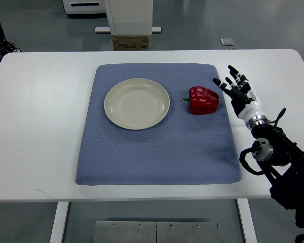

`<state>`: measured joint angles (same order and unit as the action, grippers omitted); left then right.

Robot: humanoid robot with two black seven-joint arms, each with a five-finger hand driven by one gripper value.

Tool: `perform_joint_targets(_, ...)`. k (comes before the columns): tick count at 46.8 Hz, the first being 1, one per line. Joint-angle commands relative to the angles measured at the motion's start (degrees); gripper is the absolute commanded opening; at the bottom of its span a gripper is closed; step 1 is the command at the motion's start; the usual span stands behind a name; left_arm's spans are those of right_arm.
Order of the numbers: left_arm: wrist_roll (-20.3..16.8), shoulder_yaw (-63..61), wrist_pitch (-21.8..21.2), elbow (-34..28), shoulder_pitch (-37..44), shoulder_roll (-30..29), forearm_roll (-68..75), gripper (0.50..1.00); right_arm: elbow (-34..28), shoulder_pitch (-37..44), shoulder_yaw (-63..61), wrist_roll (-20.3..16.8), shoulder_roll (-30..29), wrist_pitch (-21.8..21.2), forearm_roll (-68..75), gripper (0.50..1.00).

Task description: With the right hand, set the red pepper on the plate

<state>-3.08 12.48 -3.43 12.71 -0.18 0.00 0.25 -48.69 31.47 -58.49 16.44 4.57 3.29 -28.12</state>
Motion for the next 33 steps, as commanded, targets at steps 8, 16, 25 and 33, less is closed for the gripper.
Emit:
perform_joint_targets(8,0.00,0.00,0.01,-0.05,0.00,0.00,0.01,1.000,0.00,0.00,0.04,0.00,-0.09,-0.12,0.00,1.000)
perform_joint_targets(16,0.00,0.00,0.01,0.04,0.00,0.00,0.01,1.000,0.00,-0.18,0.04,0.00,-0.26,-2.32,0.00,1.000)
perform_joint_targets(25,0.00,0.00,0.01,-0.05,0.00,0.00,0.01,1.000,0.08,-0.35,0.04,0.00,-0.26,-3.20,0.00,1.000)
perform_joint_targets(33,0.00,0.00,0.01,-0.05,0.00,0.00,0.01,1.000,0.08,-0.44,0.04,0.00,-0.35,-3.20,0.00,1.000)
